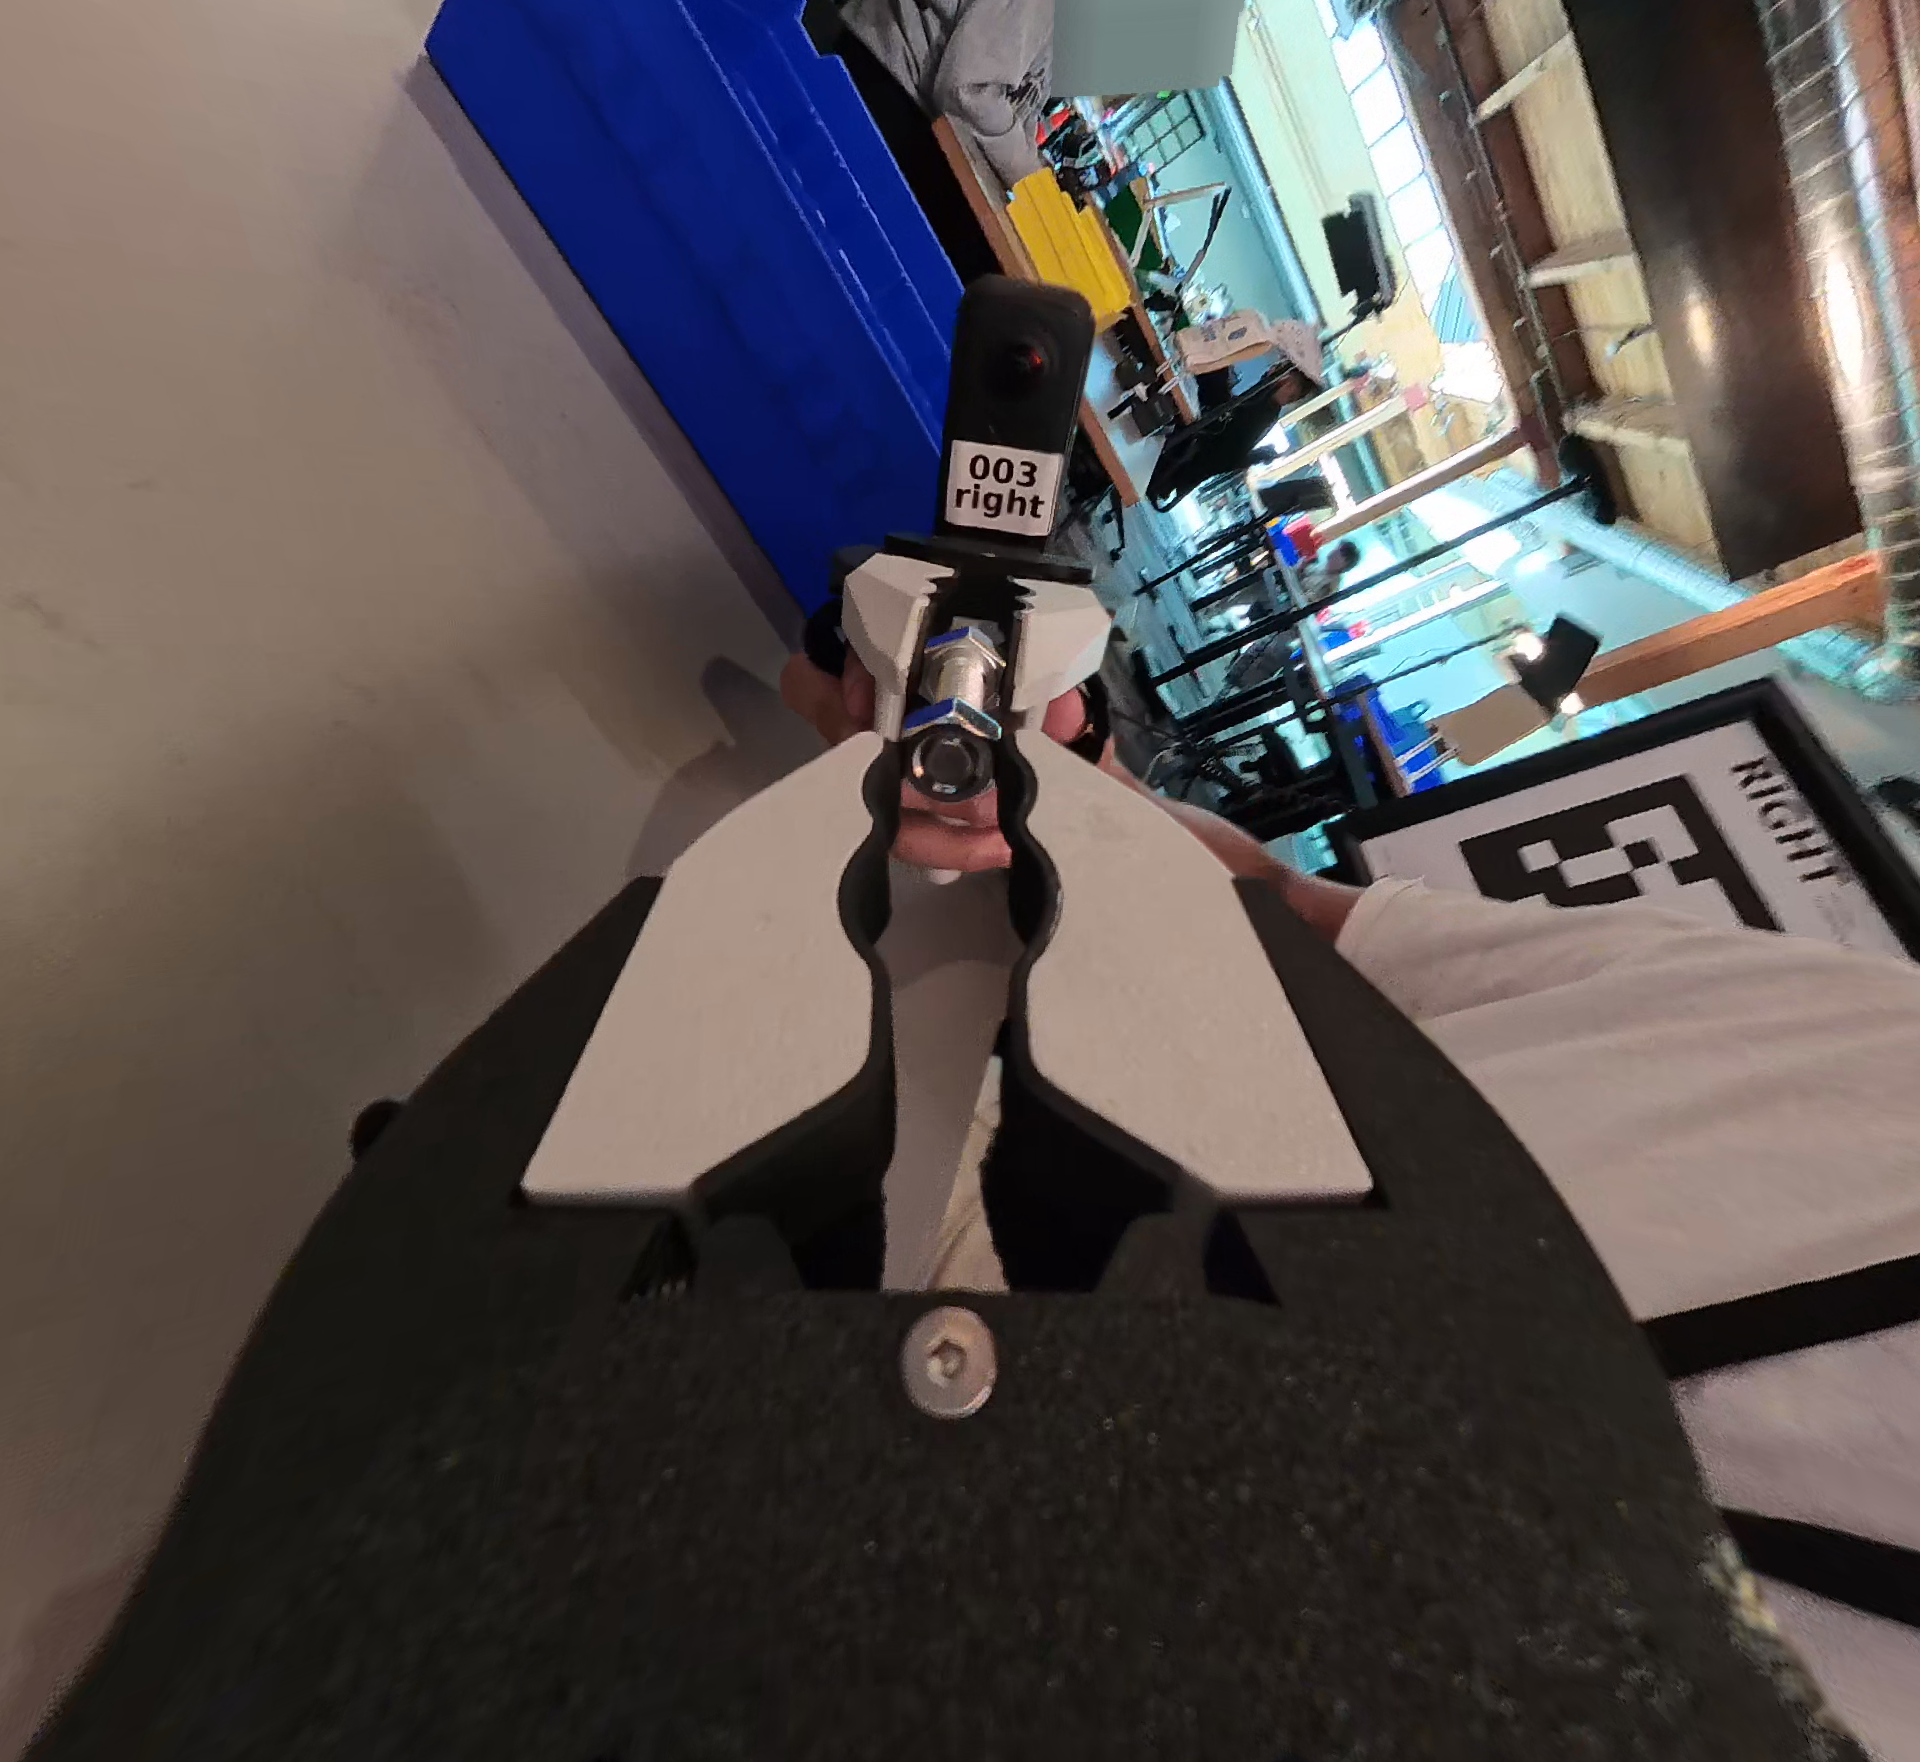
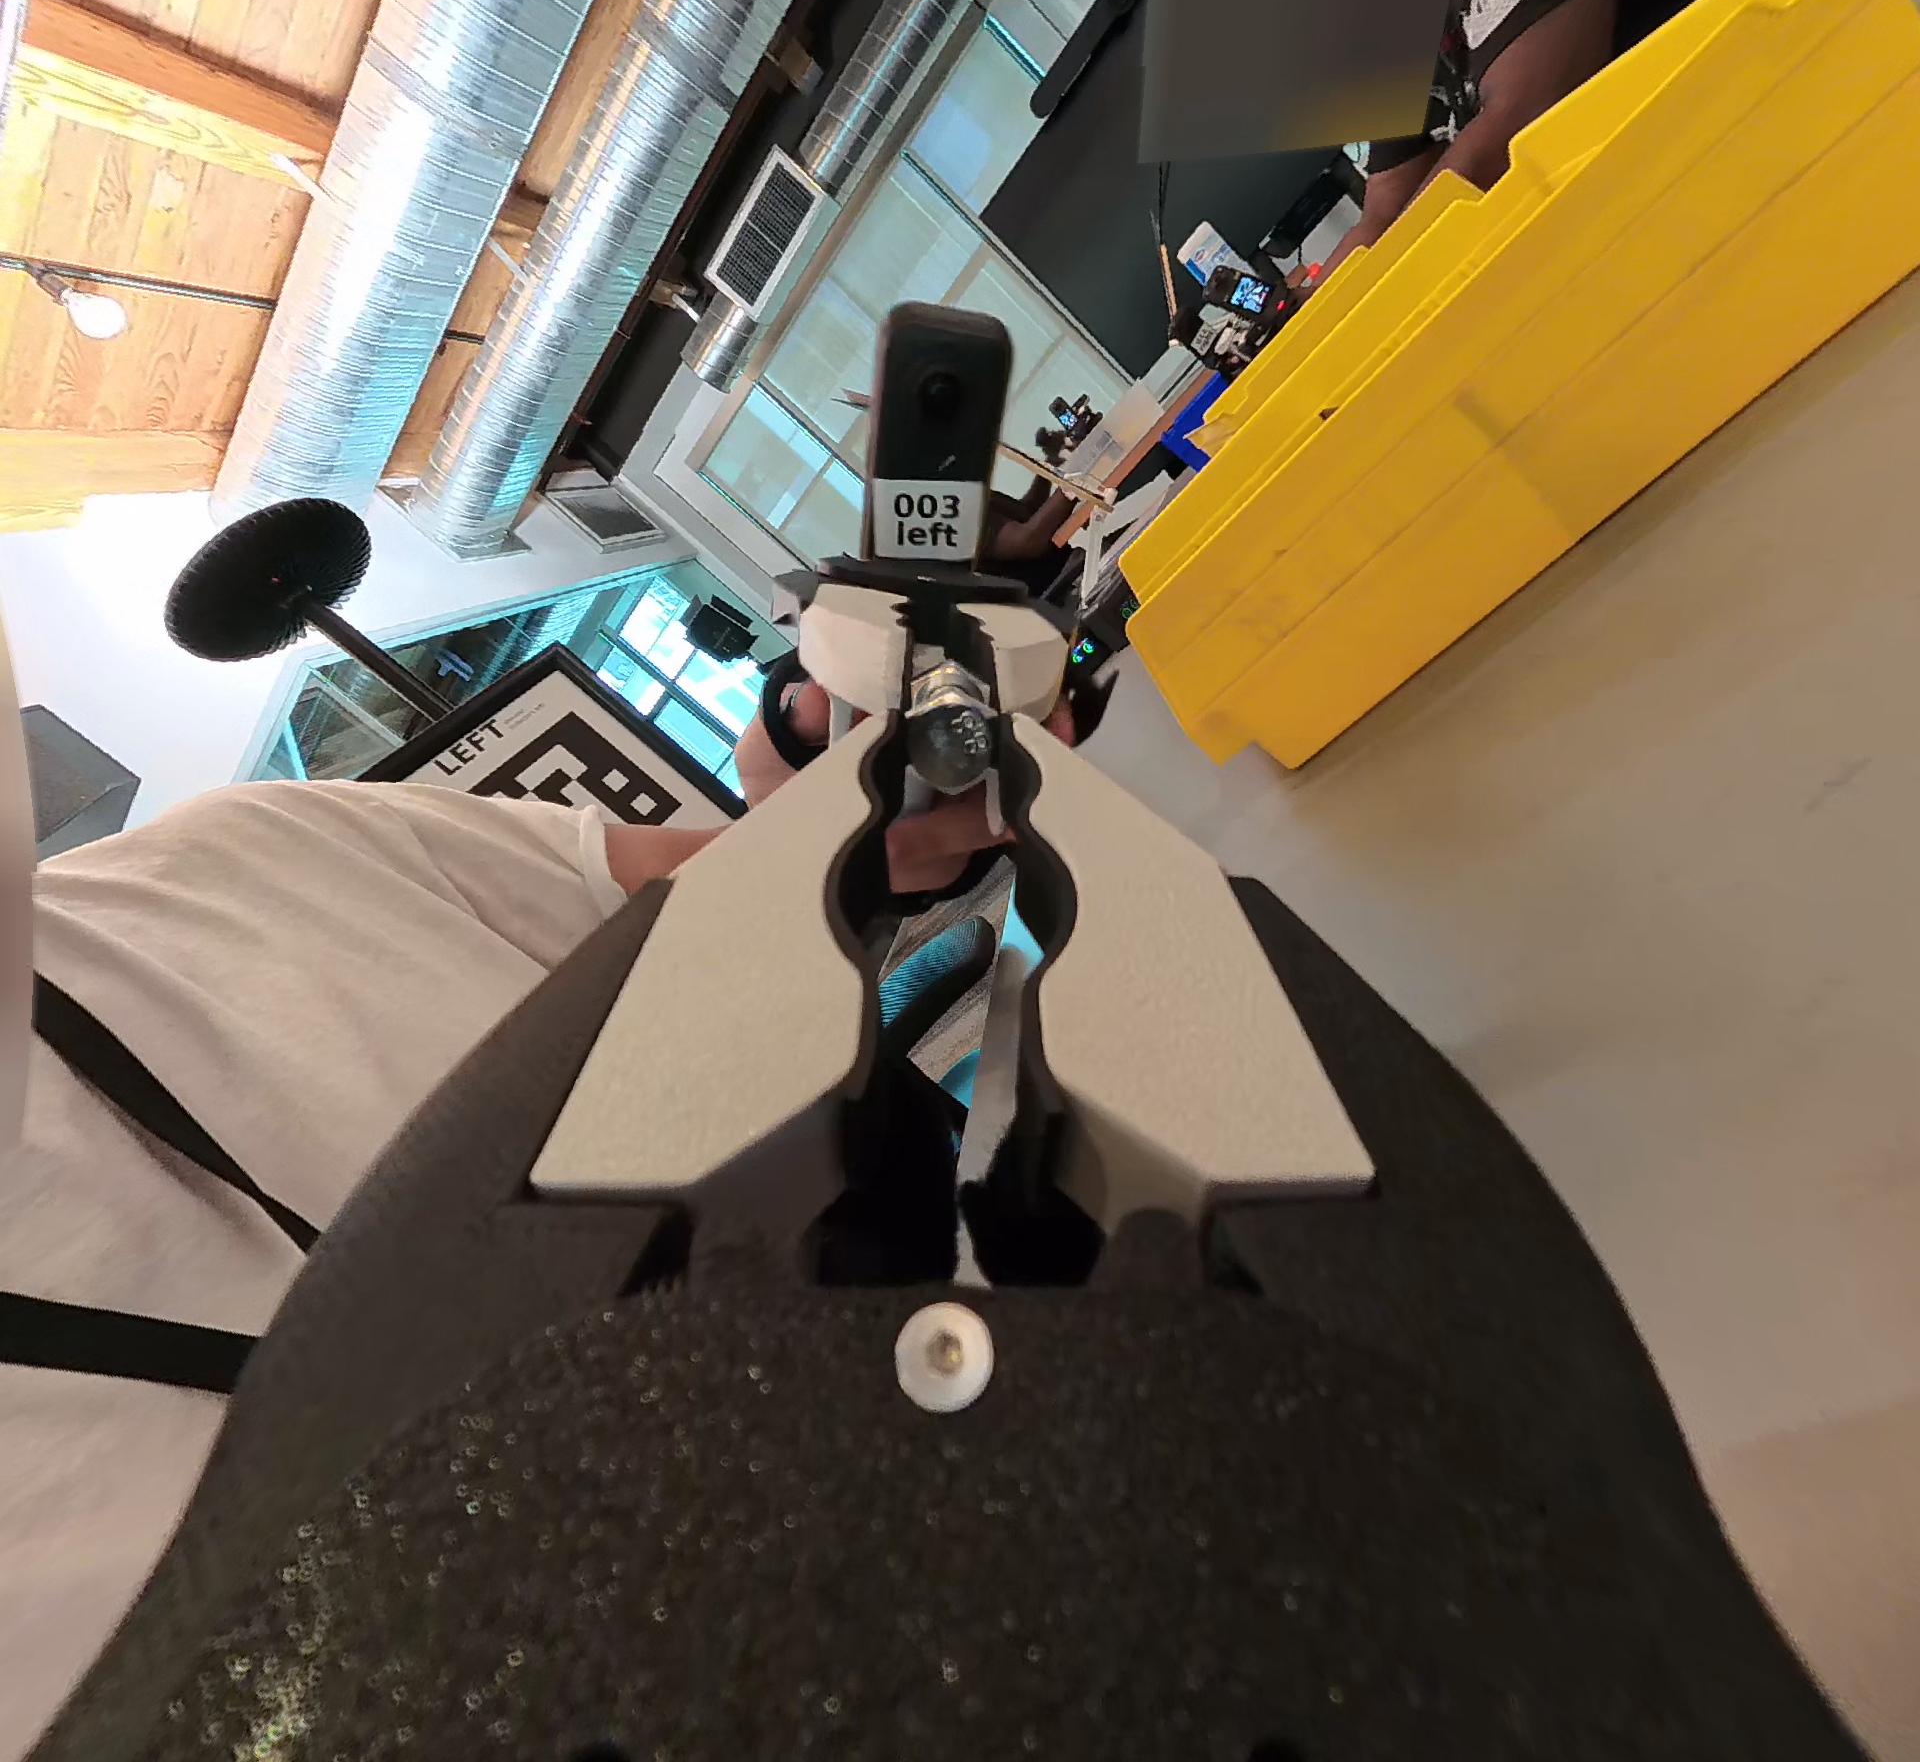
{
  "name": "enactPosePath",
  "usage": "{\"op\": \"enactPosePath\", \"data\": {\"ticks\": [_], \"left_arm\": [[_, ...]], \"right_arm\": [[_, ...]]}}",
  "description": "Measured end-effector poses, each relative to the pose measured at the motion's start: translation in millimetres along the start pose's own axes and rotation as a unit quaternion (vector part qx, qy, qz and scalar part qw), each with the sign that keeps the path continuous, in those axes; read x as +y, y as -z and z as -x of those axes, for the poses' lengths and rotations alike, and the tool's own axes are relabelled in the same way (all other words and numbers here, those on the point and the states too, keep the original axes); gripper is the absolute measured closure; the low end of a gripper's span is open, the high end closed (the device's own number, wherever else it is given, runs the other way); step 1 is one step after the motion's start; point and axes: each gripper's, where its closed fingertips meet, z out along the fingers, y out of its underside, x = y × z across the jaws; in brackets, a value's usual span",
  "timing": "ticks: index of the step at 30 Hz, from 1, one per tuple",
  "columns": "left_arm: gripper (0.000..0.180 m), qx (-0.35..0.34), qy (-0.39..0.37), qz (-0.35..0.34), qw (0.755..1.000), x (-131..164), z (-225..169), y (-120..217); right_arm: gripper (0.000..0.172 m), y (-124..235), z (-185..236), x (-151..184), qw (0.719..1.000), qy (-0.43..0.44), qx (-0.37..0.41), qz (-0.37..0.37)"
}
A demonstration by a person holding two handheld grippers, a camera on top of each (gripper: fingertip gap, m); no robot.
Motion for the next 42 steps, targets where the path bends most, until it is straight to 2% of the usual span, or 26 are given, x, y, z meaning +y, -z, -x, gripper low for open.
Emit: {"op": "enactPosePath", "data": {"ticks": [2, 4, 5, 7, 9, 11, 13, 16, 18, 19, 20, 21, 22, 23, 25, 26, 28, 30, 31, 32, 34, 35, 36, 38, 39, 42], "left_arm": [[0.163, -0.013, -0.057, 0.012, 0.998, 0.4, -2.5, -0.2], [0.163, -0.038, -0.163, 0.028, 0.986, 0.5, -5.8, -0.2], [0.163, -0.053, -0.227, 0.036, 0.972, 0.1, -7.5, 0.2], [0.164, -0.085, -0.37, 0.054, 0.924, -0.4, -10.8, 0.9], [0.163, -0.109, -0.504, 0.074, 0.854, 1.2, -14.3, 2.7], [0.163, -0.129, -0.624, 0.097, 0.764, 3.7, -16.8, 5.7], [0.163, -0.147, -0.735, 0.108, 0.653, 3.6, -19.2, 8.2], [0.163, -0.182, -0.866, 0.127, 0.447, 0.4, -18.4, 9.9], [0.163, -0.208, -0.917, 0.14, 0.311, -4.2, -14.4, 9.5], [0.163, -0.214, -0.93, 0.145, 0.261, -5.9, -12.4, 8.8], [0.163, -0.215, -0.938, 0.149, 0.229, -7.0, -10.3, 8.0], [0.163, -0.213, -0.941, 0.151, 0.217, -7.5, -8.8, 7.5], [0.163, -0.211, -0.94, 0.151, 0.224, -7.7, -8.4, 7.2], [0.163, -0.21, -0.935, 0.151, 0.243, -7.5, -8.5, 7.3], [0.146, -0.213, -0.92, 0.148, 0.293, -6.2, -11.3, 9.7], [0.136, -0.212, -0.911, 0.141, 0.325, -4.0, -14.4, 11.5], [0.122, -0.214, -0.877, 0.13, 0.411, 4.1, -17.5, 16.7], [0.119, -0.225, -0.817, 0.122, 0.516, 13.2, -14.1, 22.2], [0.117, -0.232, -0.768, 0.114, 0.585, 17.4, -11.6, 24.2], [0.116, -0.23, -0.702, 0.109, 0.665, 23.5, -9.4, 24.9], [0.127, -0.197, -0.536, 0.091, 0.816, 34.4, -11.4, 23.5], [0.134, -0.169, -0.446, 0.074, 0.876, 35.6, -15.5, 22.5], [0.14, -0.137, -0.361, 0.058, 0.921, 34.7, -19.8, 21.8], [0.142, -0.075, -0.214, 0.032, 0.973, 31.1, -23.9, 21.6], [0.144, -0.043, -0.164, 0.021, 0.985, 31.2, -27.2, 20.3], [0.147, -0.039, -0.083, 0.008, 0.996, 35.0, -19.5, 15.1]], "right_arm": [[0.155, 0.1, 2.5, -1.0, 1.0, -0.01, -0.011, -0.003], [0.155, -0.2, 6.1, -2.1, 0.999, -0.023, -0.024, -0.008], [0.155, -0.5, 8.2, -3.0, 0.999, -0.028, -0.03, -0.011], [0.155, -1.2, 12.3, -4.0, 0.998, -0.039, -0.044, -0.014], [0.155, -2.3, 17.4, -2.5, 0.997, -0.044, -0.06, -0.009], [0.155, -4.2, 21.4, 0.5, 0.997, -0.042, -0.068, -0.001], [0.155, -5.9, 25.0, 2.1, 0.996, -0.046, -0.078, 0.003], [0.156, -6.5, 24.1, 3.1, 0.994, -0.064, -0.084, 0.002], [0.156, -5.9, 20.1, 3.3, 0.993, -0.083, -0.084, -0.001], [0.155, -5.3, 17.9, 3.5, 0.992, -0.091, -0.083, -0.002], [0.155, -4.9, 15.6, 3.9, 0.992, -0.097, -0.081, -0.003], [0.155, -4.6, 14.4, 4.0, 0.992, -0.101, -0.081, -0.004], [0.155, -4.4, 14.2, 3.4, 0.991, -0.103, -0.081, -0.006], [0.155, -4.5, 14.4, 3.2, 0.992, -0.1, -0.081, -0.007], [0.156, -4.3, 15.3, 3.6, 0.993, -0.091, -0.079, -0.003], [0.155, -3.9, 16.2, 3.0, 0.993, -0.088, -0.08, -0.003], [0.155, -2.5, 16.4, 0.6, 0.993, -0.086, -0.08, -0.006], [0.155, -1.2, 14.2, -0.5, 0.994, -0.081, -0.073, -0.007], [0.155, -0.8, 13.5, -0.3, 0.995, -0.077, -0.069, -0.005], [0.155, -0.8, 13.2, 0.0, 0.995, -0.072, -0.066, -0.003], [0.155, -1.6, 13.5, 1.3, 0.996, -0.061, -0.061, 0.002], [0.155, -2.4, 13.6, 2.7, 0.997, -0.056, -0.059, 0.006], [0.155, -3.3, 13.8, 4.4, 0.997, -0.053, -0.057, 0.01], [0.155, -5.1, 14.4, 7.8, 0.997, -0.05, -0.055, 0.018], [0.155, -5.8, 14.8, 9.2, 0.997, -0.049, -0.054, 0.02], [0.155, -7.0, 15.2, 11.0, 0.997, -0.043, -0.051, 0.025]]}}
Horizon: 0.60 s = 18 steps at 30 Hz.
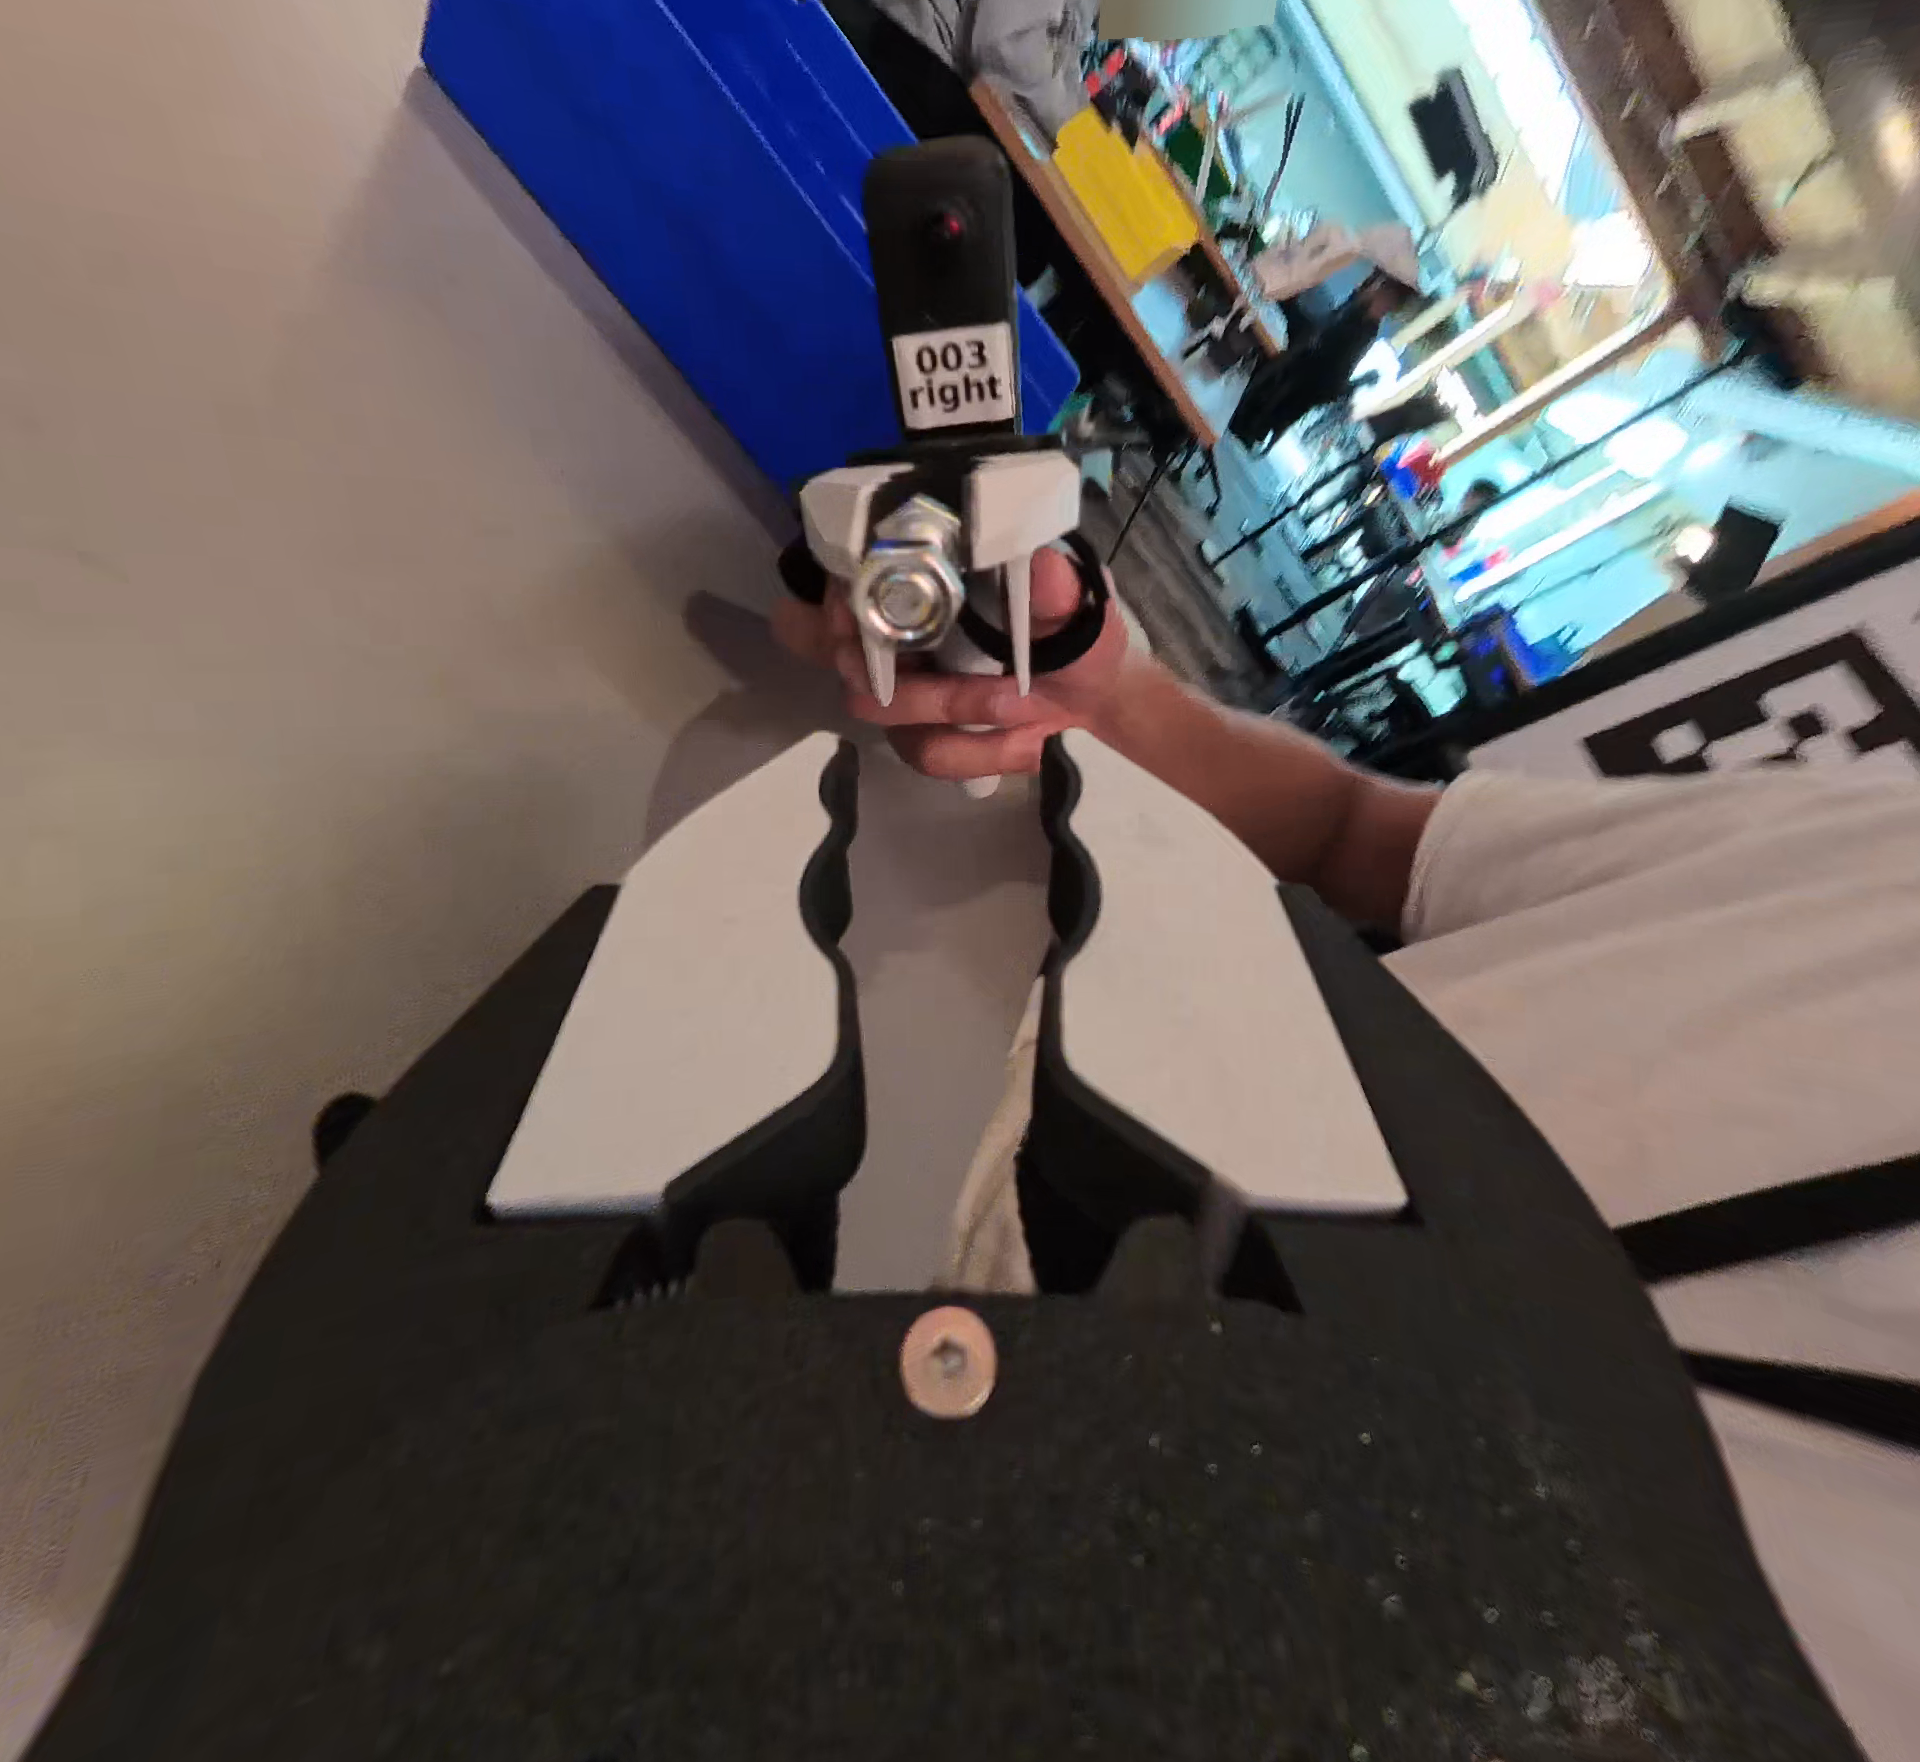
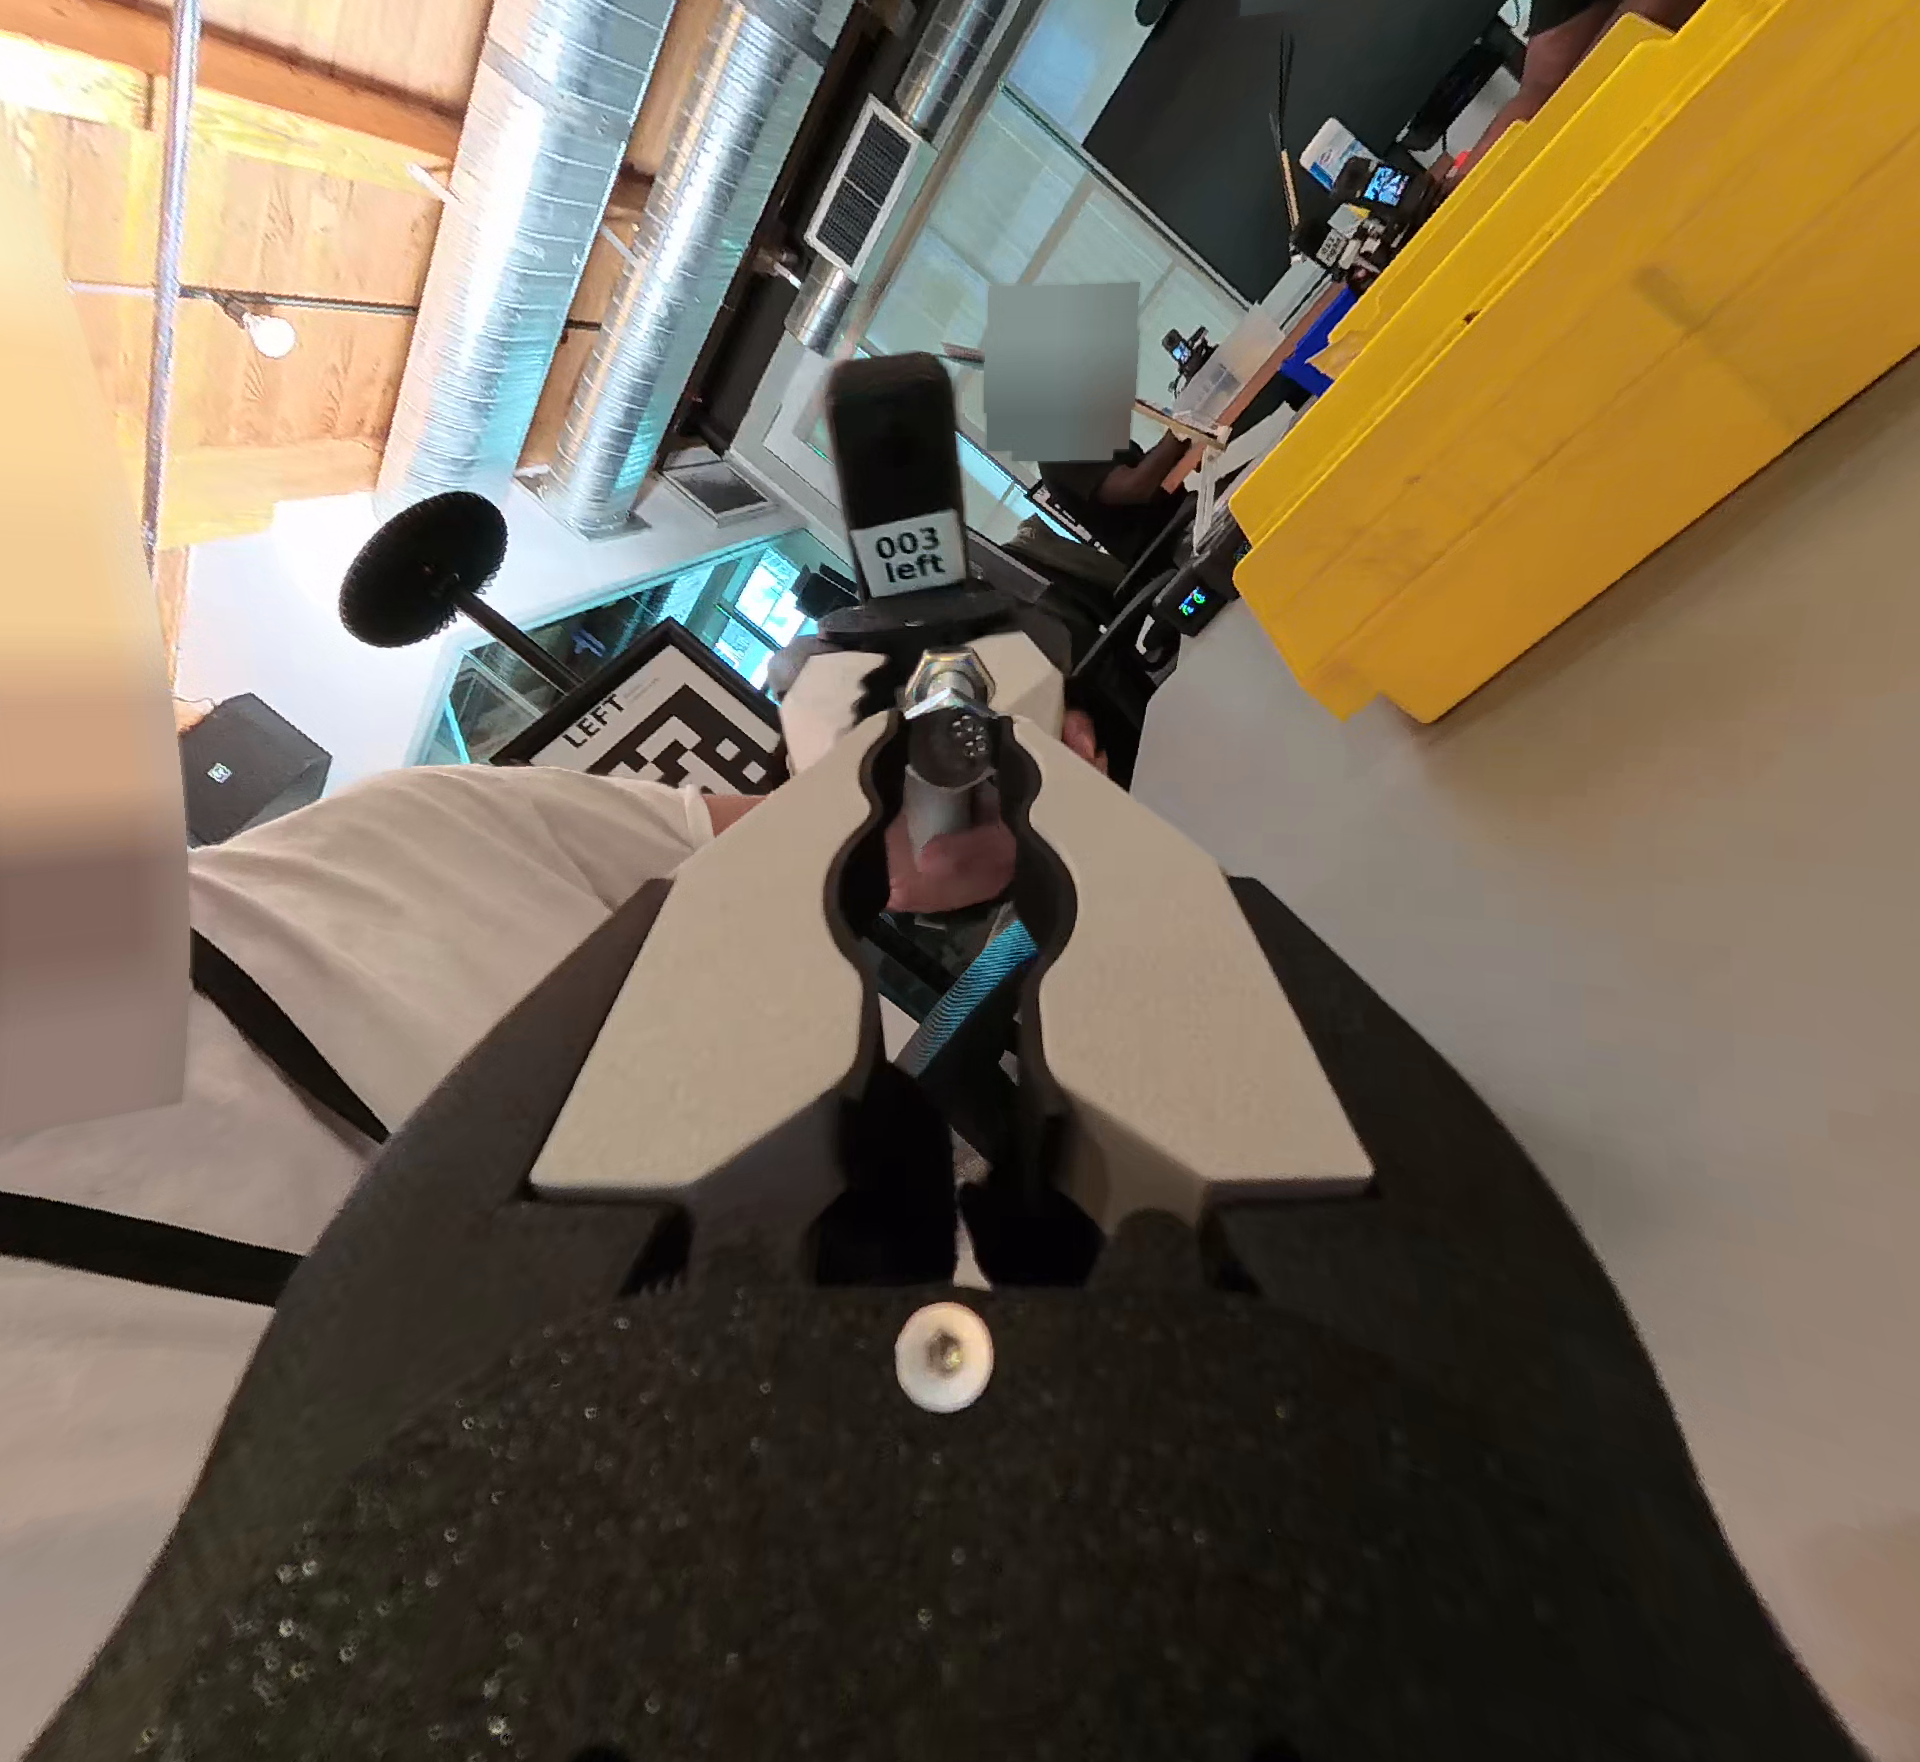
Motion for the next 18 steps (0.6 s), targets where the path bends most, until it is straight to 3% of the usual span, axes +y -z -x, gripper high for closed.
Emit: {"op": "enactPosePath", "data": {"ticks": [4, 7, 10, 12, 15, 18], "left_arm": [[0.147, 0.057, 0.126, -0.039, 0.99, -12.7, 1.4, 0.5], [0.147, 0.069, 0.164, -0.036, 0.983, -18.6, 7.9, 1.4], [0.148, 0.076, 0.166, -0.02, 0.983, -18.4, 6.6, -2.2], [0.163, 0.06, 0.16, -0.01, 0.985, -16.8, 9.9, -4.4], [0.164, 0.053, 0.142, 0.0, 0.988, -17.6, 12.4, -5.3], [0.163, 0.047, 0.043, 0.012, 0.998, -20.4, 9.8, -6.8]], "right_arm": [[0.155, -1.2, -3.2, 4.1, 1.0, 0.006, 0.011, 0.01], [0.155, -3.2, -3.3, 7.9, 0.999, 0.022, 0.02, 0.023], [0.155, -4.1, -5.1, 9.3, 0.998, 0.038, 0.033, 0.029], [0.155, -3.7, -3.9, 8.1, 0.999, 0.034, 0.029, 0.025], [0.155, -3.1, -5.5, 7.7, 0.999, 0.03, 0.031, 0.022], [0.155, -2.0, -2.5, 4.2, 1.0, 0.018, 0.018, 0.013]]}}
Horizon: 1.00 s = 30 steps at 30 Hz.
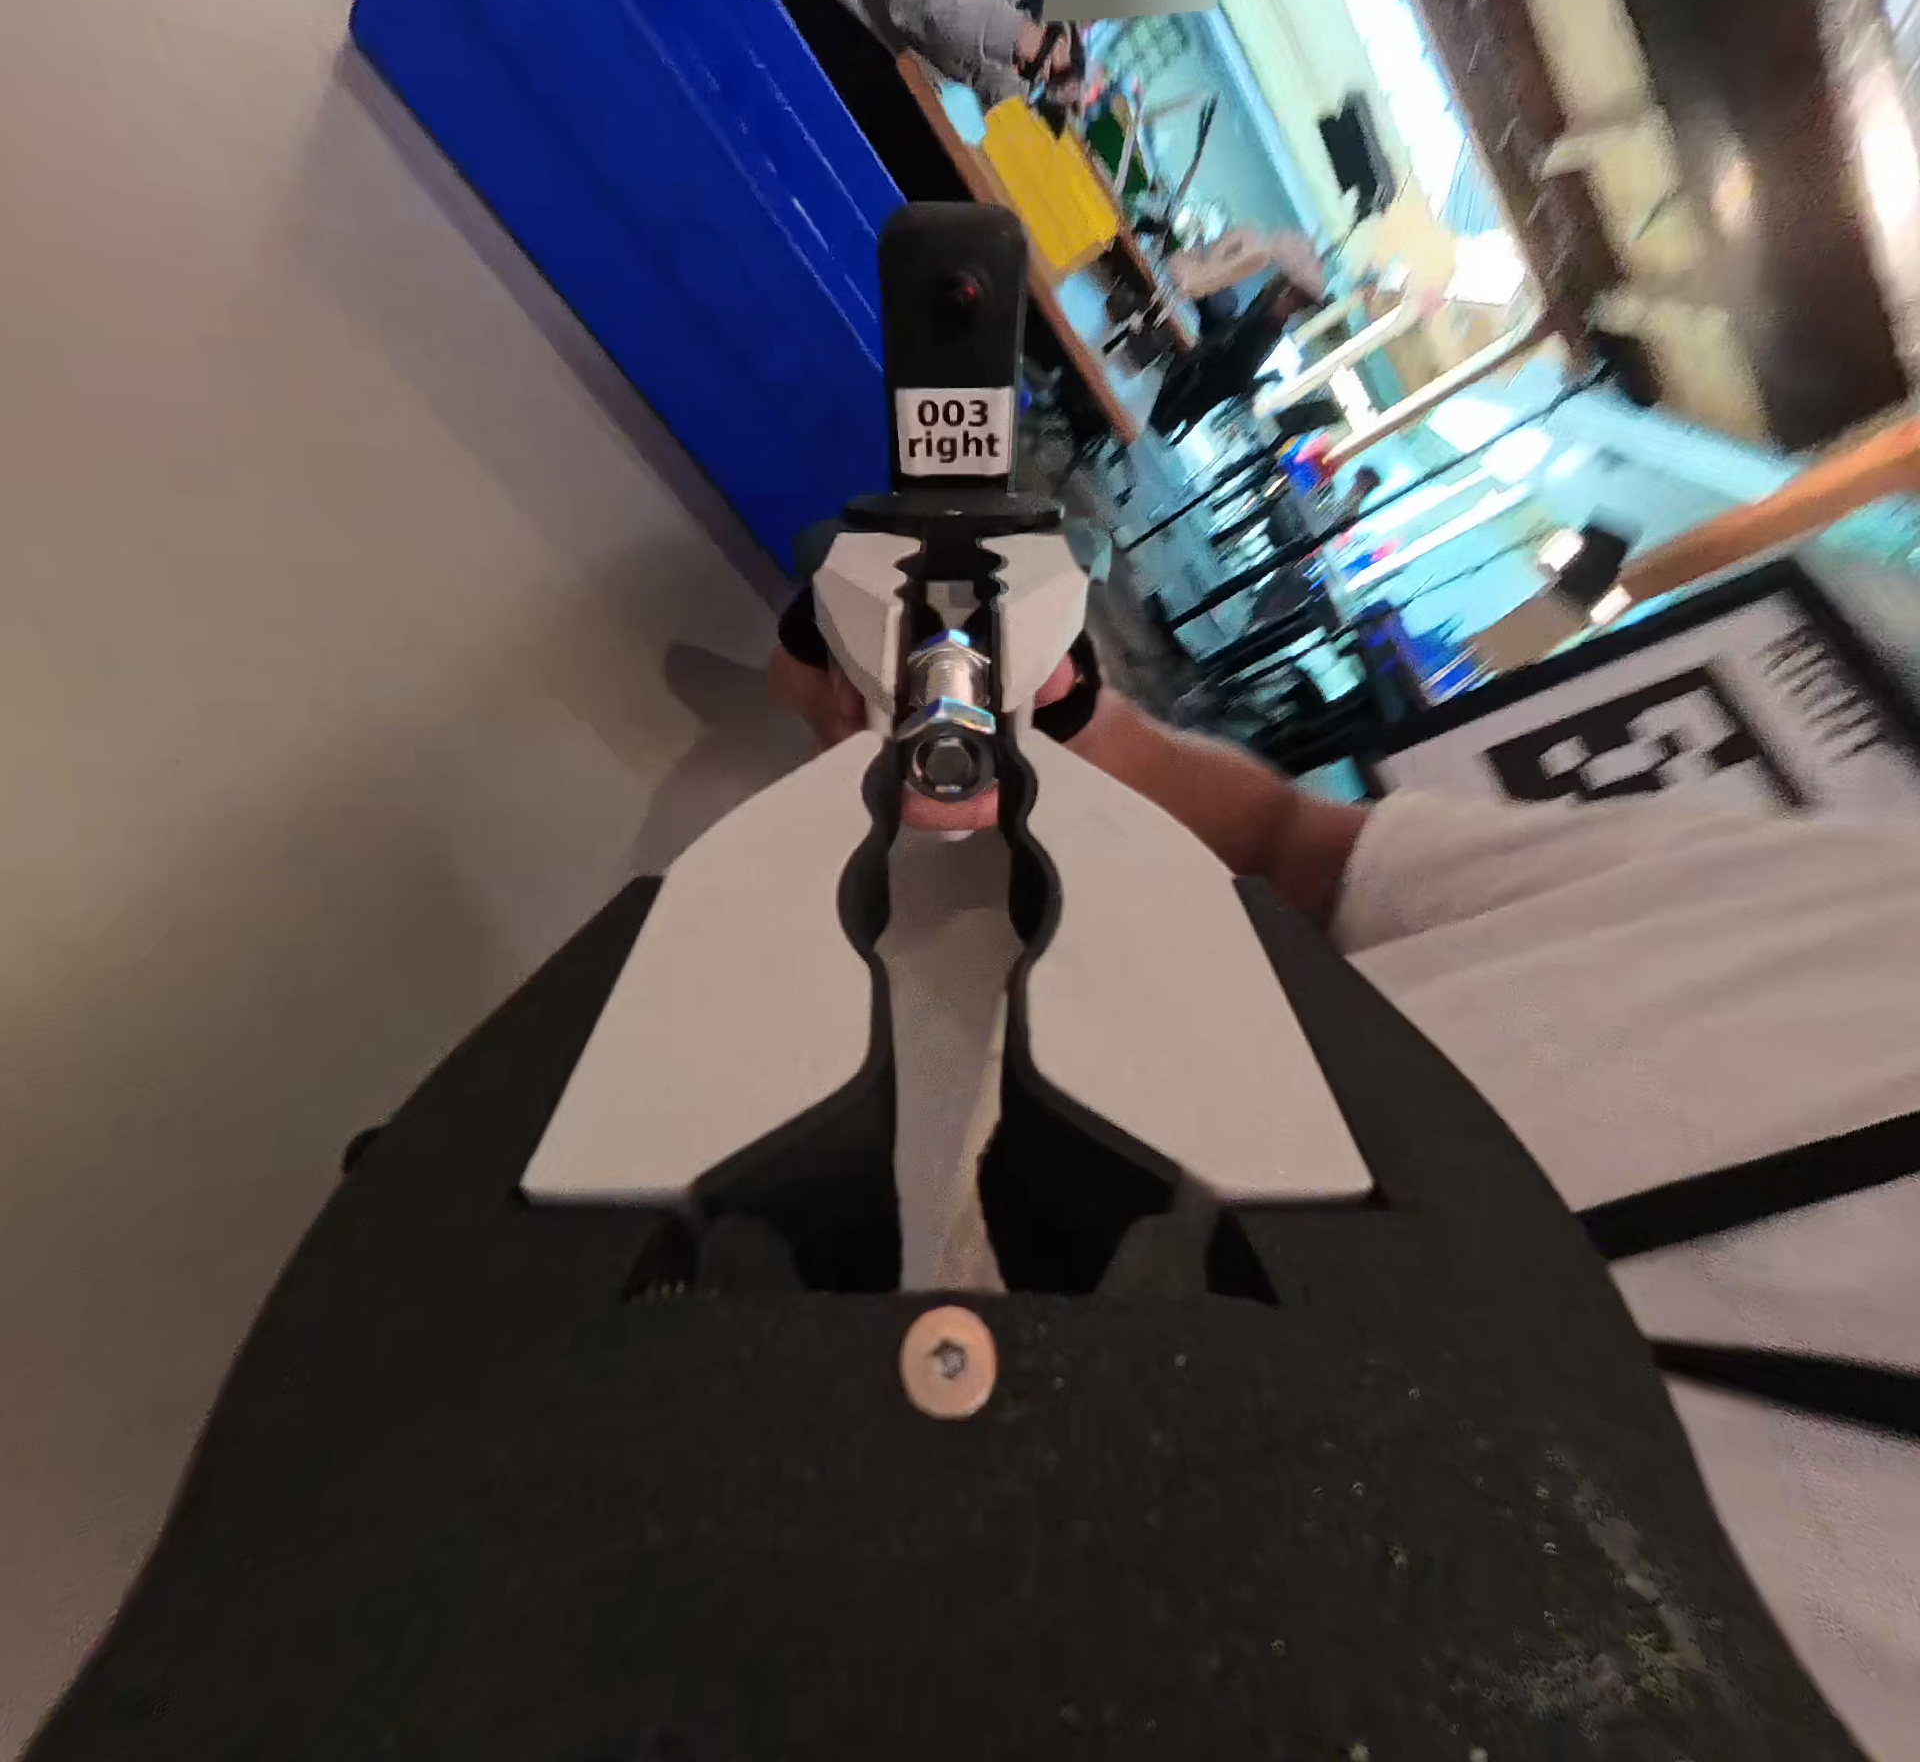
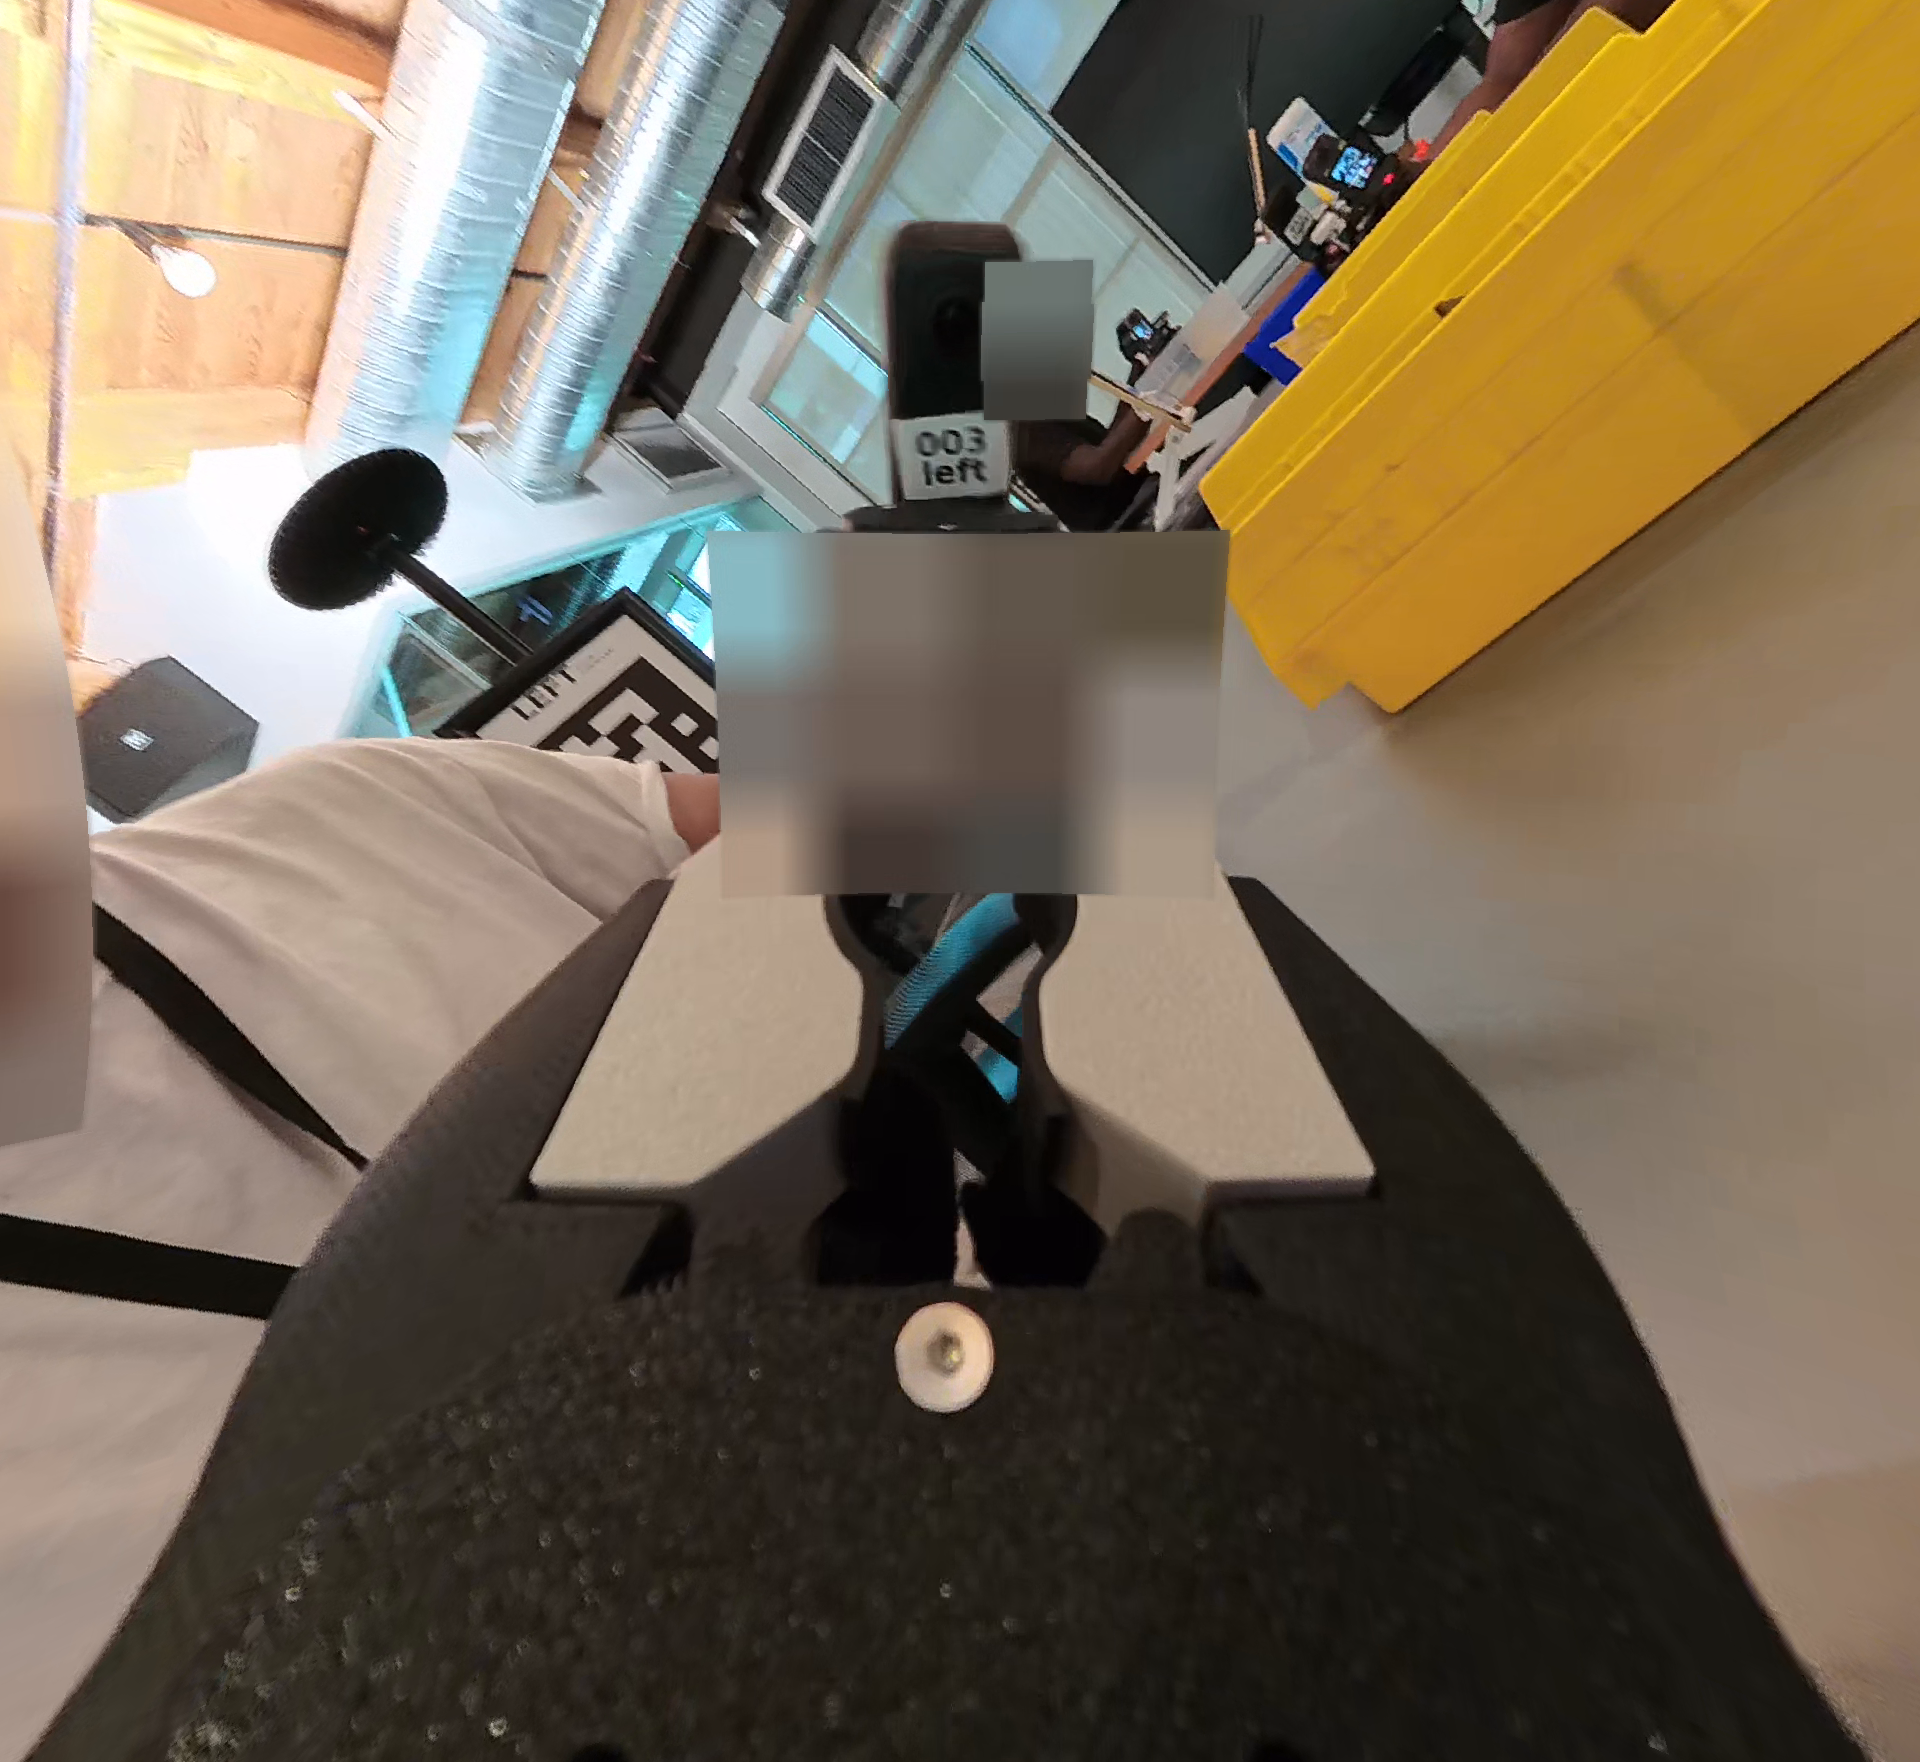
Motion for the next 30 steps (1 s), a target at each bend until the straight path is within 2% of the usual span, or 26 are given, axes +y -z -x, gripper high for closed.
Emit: {"op": "enactPosePath", "data": {"ticks": [2, 3, 5, 6, 8, 11, 14, 17, 18, 19, 20, 21, 22, 23, 25, 27, 30], "left_arm": [[0.163, -0.03, -0.135, 0.023, 0.99, -1.6, -0.9, -1.0], [0.163, -0.049, -0.213, 0.039, 0.975, -1.8, -0.8, -1.5], [0.163, -0.088, -0.368, 0.067, 0.923, -3.0, -2.1, -2.7], [0.163, -0.104, -0.445, 0.081, 0.886, -4.1, -2.7, -3.1], [0.163, -0.135, -0.587, 0.113, 0.79, -7.0, -0.6, -3.5], [0.163, -0.163, -0.748, 0.145, 0.627, -12.4, -0.6, -4.7], [0.163, -0.187, -0.847, 0.175, 0.465, -18.0, 1.0, -5.8], [0.163, -0.217, -0.903, 0.2, 0.312, -23.2, 4.6, -8.5], [0.163, -0.222, -0.914, 0.199, 0.276, -25.1, 5.7, -10.1], [0.163, -0.222, -0.92, 0.195, 0.258, -26.0, 7.0, -11.5], [0.158, -0.222, -0.921, 0.19, 0.257, -26.2, 8.8, -12.3], [0.147, -0.226, -0.915, 0.194, 0.271, -25.4, 12.3, -11.7], [0.135, -0.231, -0.903, 0.199, 0.301, -23.9, 15.0, -10.3], [0.125, -0.235, -0.886, 0.201, 0.345, -21.4, 15.0, -9.0], [0.121, -0.227, -0.841, 0.186, 0.454, -13.5, 6.2, -5.8], [0.127, -0.212, -0.777, 0.148, 0.574, -8.8, -8.3, -2.3], [0.136, -0.19, -0.608, 0.08, 0.767, -10.2, -20.3, 4.3]], "right_arm": [[0.155, 0.6, 1.9, -2.4, 1.0, -0.005, -0.007, -0.007], [0.155, 1.0, 2.8, -3.4, 1.0, -0.009, -0.011, -0.01], [0.155, 2.9, 7.9, -7.6, 0.999, -0.015, -0.024, -0.017], [0.155, 3.9, 10.9, -9.2, 0.999, -0.018, -0.028, -0.02], [0.155, 6.5, 13.3, -11.0, 0.999, -0.022, -0.027, -0.025], [0.155, 11.7, 18.0, -13.6, 0.998, -0.038, -0.042, -0.034], [0.155, 13.4, 17.4, -15.0, 0.997, -0.051, -0.046, -0.04], [0.155, 18.0, 14.5, -17.4, 0.996, -0.062, -0.048, -0.051], [0.155, 19.9, 12.5, -18.7, 0.995, -0.066, -0.047, -0.055], [0.155, 20.7, 10.5, -19.7, 0.995, -0.067, -0.046, -0.057], [0.155, 19.9, 8.4, -20.1, 0.995, -0.066, -0.046, -0.056], [0.155, 18.5, 8.0, -20.3, 0.995, -0.064, -0.046, -0.054], [0.156, 17.6, 8.0, -20.5, 0.996, -0.06, -0.047, -0.051], [0.156, 17.1, 7.7, -19.9, 0.996, -0.054, -0.045, -0.047], [0.155, 15.2, 5.2, -18.7, 0.998, -0.043, -0.037, -0.037], [0.155, 13.1, 1.9, -16.3, 0.998, -0.036, -0.028, -0.031], [0.155, 11.1, -2.0, -13.0, 0.999, -0.035, -0.024, -0.025]]}}
